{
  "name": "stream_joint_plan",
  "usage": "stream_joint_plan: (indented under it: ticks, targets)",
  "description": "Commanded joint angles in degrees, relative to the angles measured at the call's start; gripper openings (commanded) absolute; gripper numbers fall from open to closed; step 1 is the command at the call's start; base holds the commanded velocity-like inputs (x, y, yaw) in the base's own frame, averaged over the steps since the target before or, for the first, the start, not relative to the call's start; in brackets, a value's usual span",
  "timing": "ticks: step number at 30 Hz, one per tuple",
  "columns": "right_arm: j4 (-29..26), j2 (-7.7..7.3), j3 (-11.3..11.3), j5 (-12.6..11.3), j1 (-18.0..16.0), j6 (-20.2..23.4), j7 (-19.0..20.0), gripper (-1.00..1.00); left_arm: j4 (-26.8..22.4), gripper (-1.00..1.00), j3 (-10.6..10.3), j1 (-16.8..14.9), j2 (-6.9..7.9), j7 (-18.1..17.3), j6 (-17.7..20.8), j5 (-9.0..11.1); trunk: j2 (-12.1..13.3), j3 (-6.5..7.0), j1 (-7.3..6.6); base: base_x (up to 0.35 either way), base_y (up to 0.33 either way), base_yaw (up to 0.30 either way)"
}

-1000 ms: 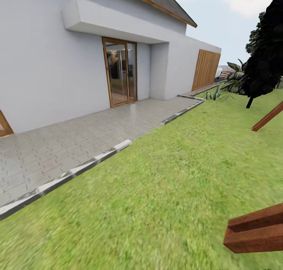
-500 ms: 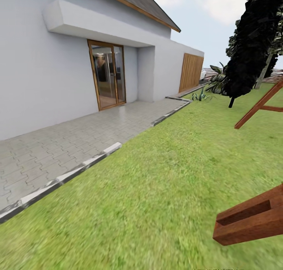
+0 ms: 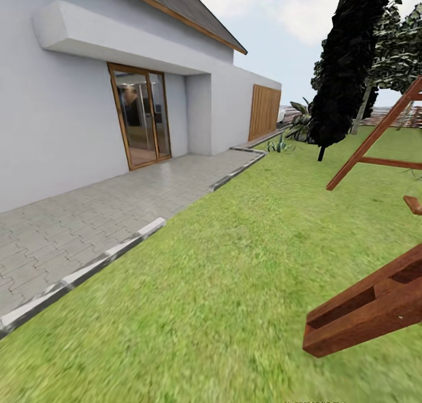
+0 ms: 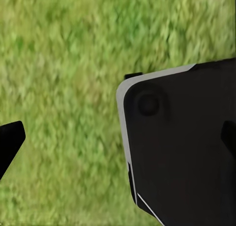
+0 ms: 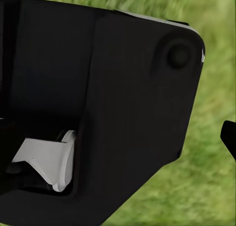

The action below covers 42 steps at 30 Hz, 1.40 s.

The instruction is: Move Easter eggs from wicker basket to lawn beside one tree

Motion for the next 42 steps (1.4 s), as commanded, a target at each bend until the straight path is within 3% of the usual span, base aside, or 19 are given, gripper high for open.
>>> stream_joint_plan:
  ticks: [1, 42]
  targets:
    - [-0.07, -0.02, 0.16, -0.04, 0.01, -0.08, 0.05, 1.00, 0.03, 1.00, -0.27, -0.03, 0.01, 0.03, -0.19, -0.02, -0.07, -0.02, 0.02, 0.000, 0.000, -0.209]
    - [-0.11, 0.03, 0.20, -0.04, 0.02, -0.21, 0.05, 1.00, 0.03, 1.00, -0.27, -0.03, 0.01, 0.03, -0.19, -0.02, -0.07, 0.13, 0.02, 0.000, 0.000, -0.259]
